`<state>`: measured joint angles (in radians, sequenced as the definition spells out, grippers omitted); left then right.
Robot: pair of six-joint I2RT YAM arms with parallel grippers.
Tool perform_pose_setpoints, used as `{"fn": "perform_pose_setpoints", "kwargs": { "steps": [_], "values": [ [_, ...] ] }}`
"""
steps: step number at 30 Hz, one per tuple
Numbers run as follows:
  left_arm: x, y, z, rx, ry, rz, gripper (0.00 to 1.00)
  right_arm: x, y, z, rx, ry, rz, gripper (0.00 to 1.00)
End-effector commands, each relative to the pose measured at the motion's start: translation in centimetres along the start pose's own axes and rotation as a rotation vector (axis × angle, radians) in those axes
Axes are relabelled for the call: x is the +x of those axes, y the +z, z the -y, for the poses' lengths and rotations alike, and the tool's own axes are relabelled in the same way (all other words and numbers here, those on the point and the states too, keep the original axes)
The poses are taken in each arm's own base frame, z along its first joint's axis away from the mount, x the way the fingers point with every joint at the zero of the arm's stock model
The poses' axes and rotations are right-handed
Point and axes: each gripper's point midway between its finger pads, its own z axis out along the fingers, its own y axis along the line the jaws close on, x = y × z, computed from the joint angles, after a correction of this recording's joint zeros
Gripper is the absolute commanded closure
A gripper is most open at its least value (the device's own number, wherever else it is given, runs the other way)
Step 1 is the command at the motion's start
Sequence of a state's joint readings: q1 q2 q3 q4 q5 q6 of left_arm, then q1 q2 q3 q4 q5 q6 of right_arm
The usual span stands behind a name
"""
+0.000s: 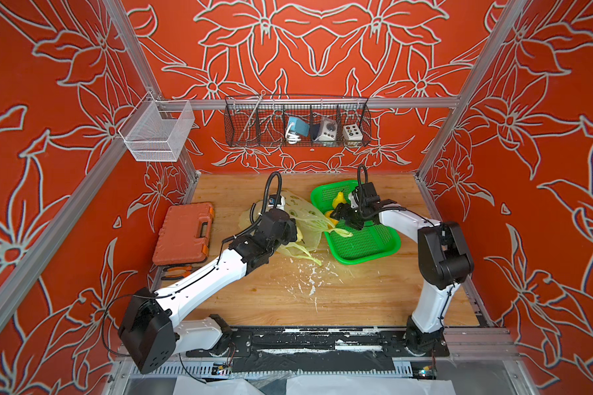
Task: Place the pears into plastic bags & tie knots
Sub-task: Pick up the pear from the basket, then place the pear in the plastic bag.
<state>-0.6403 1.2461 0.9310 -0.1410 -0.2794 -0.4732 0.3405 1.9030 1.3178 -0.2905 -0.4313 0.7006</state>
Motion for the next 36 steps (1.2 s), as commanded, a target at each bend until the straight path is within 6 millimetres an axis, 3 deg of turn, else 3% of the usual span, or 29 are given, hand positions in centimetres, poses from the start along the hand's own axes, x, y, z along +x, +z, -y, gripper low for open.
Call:
{"fn": "perform_pose_setpoints", "kwargs": {
  "steps": [1, 8, 12, 13, 15, 20, 27, 31, 34, 36],
  "values": [
    [-0.3, -0.3, -0.4, -0.007, -0.023, 0.017, 1.0, -0.8, 2.0, -0.8, -0.013, 0.025, -0.001, 0.19],
    [-0.2, -0.1, -0.3, -0.001, -0.032, 0.013, 1.0, -1.4, 4.7, -1.0, -0.013, 0.047, -0.028, 0.23],
    [-0.1, -0.1, -0.3, 0.001, -0.035, 0.01, 1.0, -1.2, 4.3, -1.2, -0.025, 0.028, -0.034, 0.44],
    [-0.2, -0.2, -0.3, 0.001, -0.036, 0.012, 1.0, -1.1, 3.8, -1.4, -0.034, 0.021, -0.027, 0.53],
    [-0.1, -0.2, -0.3, 0.001, -0.036, 0.013, 1.0, -1.0, 2.3, -1.6, -0.038, 0.004, -0.003, 0.61],
    [-0.2, -0.3, -0.4, 0.0, -0.03, 0.016, 1.0, 0.1, -3.9, -2.5, -0.056, -0.052, 0.074, 0.63],
    [0.0, -0.5, -0.5, 0.002, -0.028, 0.016, 1.0, 8.4, -11.6, -1.3, -0.085, -0.065, 0.037, 0.63],
    [0.1, -0.5, -0.5, 0.003, -0.027, 0.015, 1.0, 12.4, -15.5, -3.2, -0.148, -0.14, 0.035, 0.62],
    [0.1, -0.6, -0.6, 0.0, -0.021, 0.014, 1.0, 14.0, -16.2, -5.7, -0.195, -0.203, 0.01, 0.61],
    [0.3, -0.5, -0.7, -0.002, -0.021, 0.013, 1.0, 14.4, -15.5, -7.5, -0.222, -0.234, -0.007, 0.62]
  ]
}}
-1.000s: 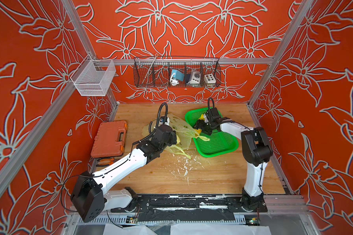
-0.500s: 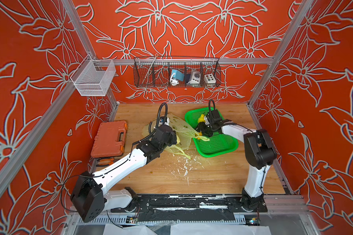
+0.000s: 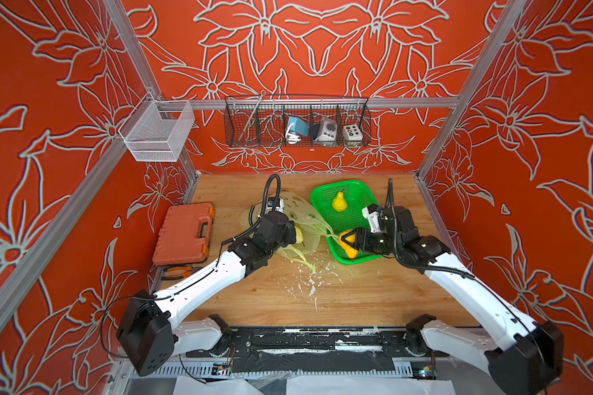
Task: Place the pears into plastic bags & tie knots
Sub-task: Place the pear in the plastic bag.
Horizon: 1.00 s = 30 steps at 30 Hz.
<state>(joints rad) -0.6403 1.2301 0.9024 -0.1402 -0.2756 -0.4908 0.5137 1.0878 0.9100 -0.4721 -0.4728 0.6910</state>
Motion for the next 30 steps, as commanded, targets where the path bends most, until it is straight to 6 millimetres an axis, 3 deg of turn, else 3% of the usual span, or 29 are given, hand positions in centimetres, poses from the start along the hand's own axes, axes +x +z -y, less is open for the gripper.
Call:
{"fn": "perform_pose_setpoints", "kwargs": {
  "steps": [1, 7, 12, 17, 19, 21, 24, 30],
  "values": [
    [-0.5, -0.4, -0.2, 0.002, -0.007, 0.025, 1.0, 0.7, 1.6, -1.7, -0.025, -0.019, -0.054, 0.62],
    [-0.7, -0.5, 0.0, 0.011, -0.008, 0.025, 1.0, -1.1, 5.4, -3.8, -0.059, -0.051, -0.065, 0.62],
    [-0.6, -0.4, 0.1, 0.016, -0.003, 0.021, 1.0, -2.6, 10.1, -3.8, -0.038, -0.075, -0.095, 0.6],
    [-0.7, -0.3, 0.3, 0.021, -0.007, 0.019, 1.0, -3.9, 14.4, -5.1, -0.054, -0.084, -0.116, 0.58],
    [-0.5, -0.2, 0.2, 0.019, -0.008, 0.015, 1.0, -4.3, 16.0, -5.9, -0.067, -0.086, -0.129, 0.54],
    [-0.5, -0.1, 0.3, 0.019, -0.01, 0.013, 1.0, -4.4, 17.3, -6.9, -0.089, -0.096, -0.15, 0.36],
    [-0.5, 0.0, 0.3, 0.019, -0.01, 0.012, 1.0, -4.4, 17.5, -7.6, -0.106, -0.118, -0.177, 0.24],
    [-0.1, 0.3, 0.2, 0.018, -0.015, 0.004, 1.0, -4.3, 14.1, -7.8, -0.123, -0.132, -0.172, 0.2]
  ]
}}
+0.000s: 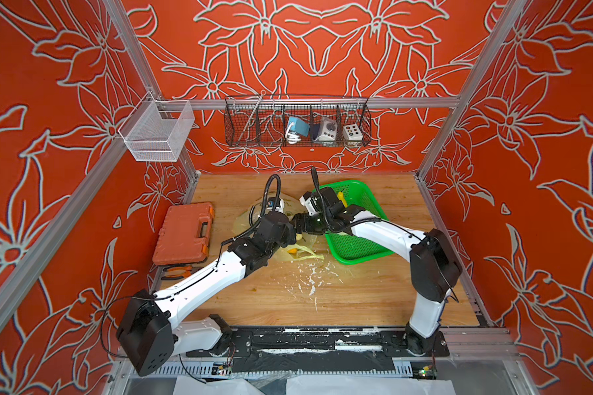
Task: Place the pears into plastic bags & tie knots
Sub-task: Place the pear in the plastic bag, then pick up the pear from the basket.
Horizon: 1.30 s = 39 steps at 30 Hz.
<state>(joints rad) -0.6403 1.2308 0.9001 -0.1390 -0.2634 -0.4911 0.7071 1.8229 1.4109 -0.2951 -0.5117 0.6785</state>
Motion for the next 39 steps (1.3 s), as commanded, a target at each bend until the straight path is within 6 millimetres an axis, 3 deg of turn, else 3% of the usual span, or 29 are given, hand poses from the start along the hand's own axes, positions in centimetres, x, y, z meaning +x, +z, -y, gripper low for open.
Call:
{"fn": "perform_pose_setpoints", "kwargs": {
  "steps": [1, 5, 8, 11, 14, 18, 24, 30, 39],
  "values": [
    [-0.3, 0.3, 0.1, 0.009, -0.017, 0.012, 1.0, -0.1, -3.6, -1.4, -0.034, -0.021, 0.026, 0.2],
    [-0.1, 0.5, 0.1, 0.009, -0.016, 0.006, 1.0, -1.2, -8.8, -1.4, -0.056, 0.013, 0.113, 0.21],
    [0.0, 0.6, 0.1, 0.008, -0.014, 0.005, 1.0, -2.6, -13.5, 0.1, -0.034, 0.056, 0.226, 0.21],
    [0.0, 0.5, 0.1, 0.012, -0.017, 0.004, 1.0, -4.7, -17.5, 4.6, 0.09, 0.122, 0.342, 0.21],
    [0.0, 0.5, 0.1, 0.013, -0.019, 0.003, 1.0, -6.4, -18.5, 10.4, 0.224, 0.221, 0.393, 0.19],
    [0.0, 0.4, 0.1, 0.014, -0.017, 0.003, 1.0, -9.3, -16.5, 16.7, 0.383, 0.24, 0.374, 0.16],
    [0.1, 0.4, 0.1, 0.015, -0.02, 0.001, 1.0, -12.2, -11.3, 22.2, 0.484, 0.196, 0.245, 0.17],
    [0.2, 0.5, 0.2, 0.016, -0.02, -0.004, 1.0, -13.5, -8.1, 25.3, 0.521, 0.208, 0.194, 0.18],
    [0.2, 0.5, 0.2, 0.016, -0.023, -0.011, 1.0, -13.7, -3.5, 26.6, 0.47, 0.25, 0.151, 0.26]
  ]
}}
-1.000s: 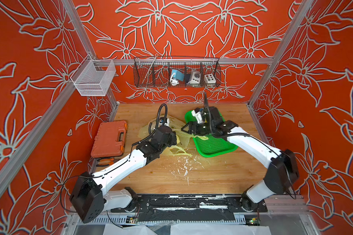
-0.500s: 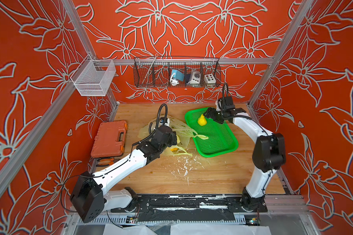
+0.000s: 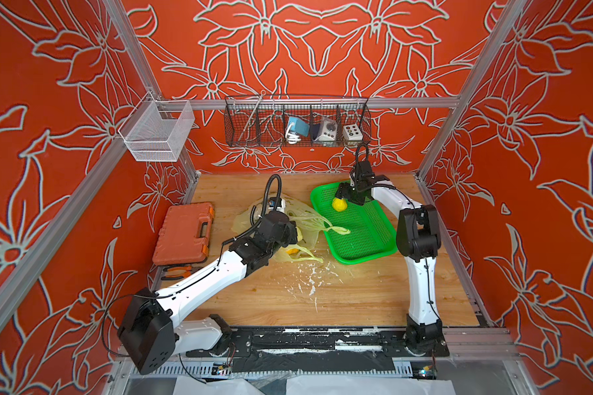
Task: Place the pears into plastic bags & tie knots
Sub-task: Pick up the pear from the basket.
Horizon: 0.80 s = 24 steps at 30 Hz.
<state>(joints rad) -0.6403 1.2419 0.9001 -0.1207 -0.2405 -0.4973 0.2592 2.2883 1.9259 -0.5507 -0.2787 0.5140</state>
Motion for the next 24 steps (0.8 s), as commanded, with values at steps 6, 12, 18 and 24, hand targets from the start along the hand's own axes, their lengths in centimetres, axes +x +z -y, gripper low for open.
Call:
{"fn": "perform_pose_setpoints", "kwargs": {
  "steps": [6, 12, 18, 24],
  "values": [
    [0.1, 0.2, -0.3, -0.009, -0.014, -0.005, 1.0, 1.0, 0.8, -0.9, -0.026, -0.004, -0.031, 0.56],
    [0.1, 0.1, -0.4, -0.014, -0.01, -0.003, 1.0, 0.9, -3.6, -2.5, -0.08, -0.012, 0.034, 0.74],
    [0.2, 0.1, -0.6, -0.017, -0.005, -0.004, 1.0, 2.9, -12.0, -4.8, -0.201, 0.039, 0.136, 0.75],
    [0.4, 0.1, -0.5, -0.015, 0.003, -0.006, 1.0, 10.1, -20.2, -7.8, -0.328, -0.042, 0.127, 0.75]
  ]
}}
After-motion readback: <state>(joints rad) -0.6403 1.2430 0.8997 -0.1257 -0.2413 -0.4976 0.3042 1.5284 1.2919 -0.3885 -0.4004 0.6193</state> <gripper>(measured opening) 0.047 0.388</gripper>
